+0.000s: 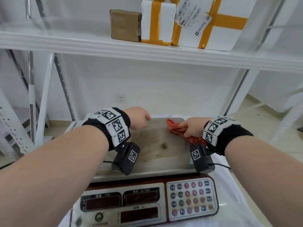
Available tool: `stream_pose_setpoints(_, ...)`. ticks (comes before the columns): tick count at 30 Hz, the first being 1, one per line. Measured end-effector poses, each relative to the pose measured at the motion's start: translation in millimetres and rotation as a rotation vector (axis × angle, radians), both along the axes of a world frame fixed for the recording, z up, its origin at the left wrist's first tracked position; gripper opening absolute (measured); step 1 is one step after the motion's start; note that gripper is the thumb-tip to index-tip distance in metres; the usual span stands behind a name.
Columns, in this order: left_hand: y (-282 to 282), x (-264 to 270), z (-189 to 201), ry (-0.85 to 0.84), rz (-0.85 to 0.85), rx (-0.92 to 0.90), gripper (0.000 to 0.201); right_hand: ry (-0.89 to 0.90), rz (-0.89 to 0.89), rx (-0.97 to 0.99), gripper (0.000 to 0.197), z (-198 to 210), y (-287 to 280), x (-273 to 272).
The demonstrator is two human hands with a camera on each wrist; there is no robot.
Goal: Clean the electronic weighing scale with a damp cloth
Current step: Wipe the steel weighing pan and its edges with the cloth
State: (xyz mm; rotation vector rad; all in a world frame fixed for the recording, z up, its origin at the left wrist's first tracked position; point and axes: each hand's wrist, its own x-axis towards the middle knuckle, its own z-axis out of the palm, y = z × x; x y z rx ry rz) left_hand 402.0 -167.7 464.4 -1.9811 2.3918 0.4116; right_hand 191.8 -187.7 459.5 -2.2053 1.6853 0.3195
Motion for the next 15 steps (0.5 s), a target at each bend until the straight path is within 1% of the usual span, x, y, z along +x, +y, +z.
stream_pose_setpoints(2,3.6,0.1,-0.1,0.007,-0.006,0.01,0.044,0.066,-0.009,-0.075,0.047,-2.6,1.8,-4.3)
stream_pose_setpoints(5,8.7,2.3,-0.6,0.008,-0.012,0.013,0.043,0.099,0.029,-0.112,0.046,-3.0,14.1,1.2)
stream_pose_setpoints(10,13.9,-3.9,-3.6,0.032,-0.03,0.014,0.042,-0.033,0.112,-0.035,0.053,-6.3,27.6,8.0)
stream_pose_setpoints(12,18.6,-8.3,-3.7,0.048,-0.045,0.018,0.042,-0.024,0.079,-0.069,0.05,-13.2,23.7,3.2)
stream_pose_setpoints(15,28.2,-8.2,-2.4,0.064,-0.059,0.019,0.042,0.027,-0.022,-0.179,0.043,-25.9,12.7,-1.3)
